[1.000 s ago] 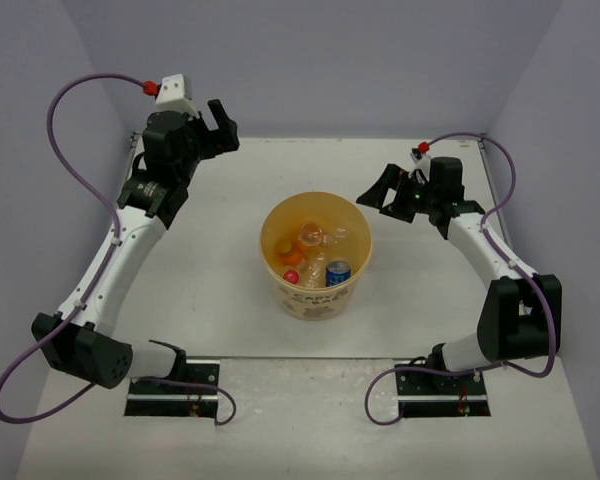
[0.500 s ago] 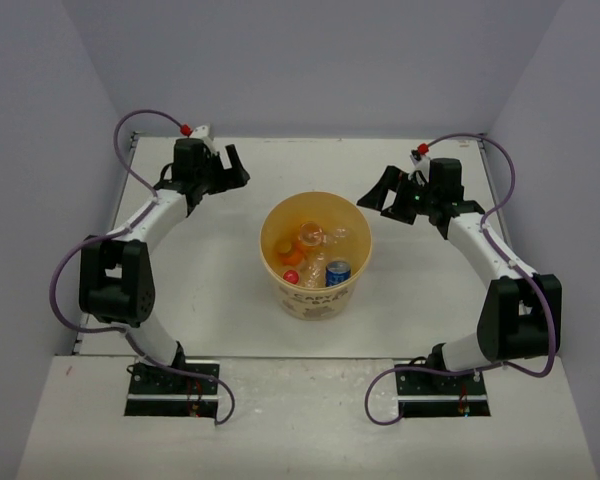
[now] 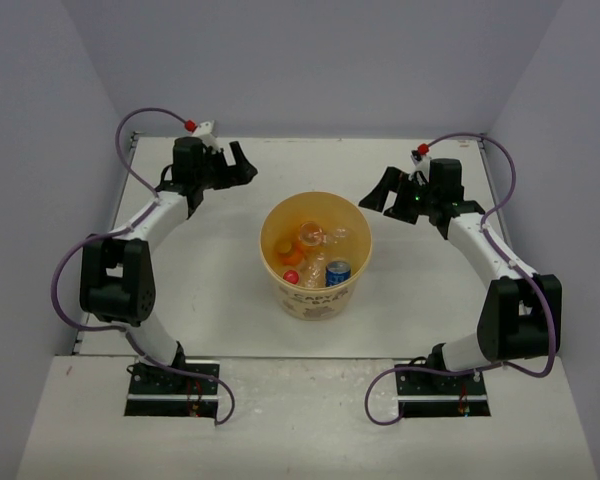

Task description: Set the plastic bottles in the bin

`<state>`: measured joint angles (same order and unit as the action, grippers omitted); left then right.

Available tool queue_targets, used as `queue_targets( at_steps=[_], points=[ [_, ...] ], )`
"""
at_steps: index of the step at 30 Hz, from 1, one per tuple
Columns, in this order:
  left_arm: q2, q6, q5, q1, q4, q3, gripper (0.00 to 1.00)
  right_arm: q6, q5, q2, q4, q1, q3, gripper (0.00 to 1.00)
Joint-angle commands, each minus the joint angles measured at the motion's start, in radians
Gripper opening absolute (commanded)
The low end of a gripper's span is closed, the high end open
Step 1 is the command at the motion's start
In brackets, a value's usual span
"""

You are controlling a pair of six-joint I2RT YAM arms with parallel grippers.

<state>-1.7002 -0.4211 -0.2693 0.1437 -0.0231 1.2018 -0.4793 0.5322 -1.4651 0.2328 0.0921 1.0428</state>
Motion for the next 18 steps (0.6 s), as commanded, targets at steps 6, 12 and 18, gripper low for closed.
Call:
queue_targets(
  at_steps=[6,12,18],
  points=[
    [-0.099,0.097,-0.201,0.036,-0.119,0.035,1.00,0.031,-0.085,0.032,0.048,-0.003,-0.002,0.99],
    [-0.114,0.225,-0.208,0.148,-0.134,0.018,1.00,0.042,-0.122,0.037,0.086,-0.003,0.002,0.99],
    [-0.211,0.235,-0.260,0.203,-0.141,0.102,1.00,0.044,-0.148,0.059,0.089,-0.002,-0.017,0.99]
  ],
)
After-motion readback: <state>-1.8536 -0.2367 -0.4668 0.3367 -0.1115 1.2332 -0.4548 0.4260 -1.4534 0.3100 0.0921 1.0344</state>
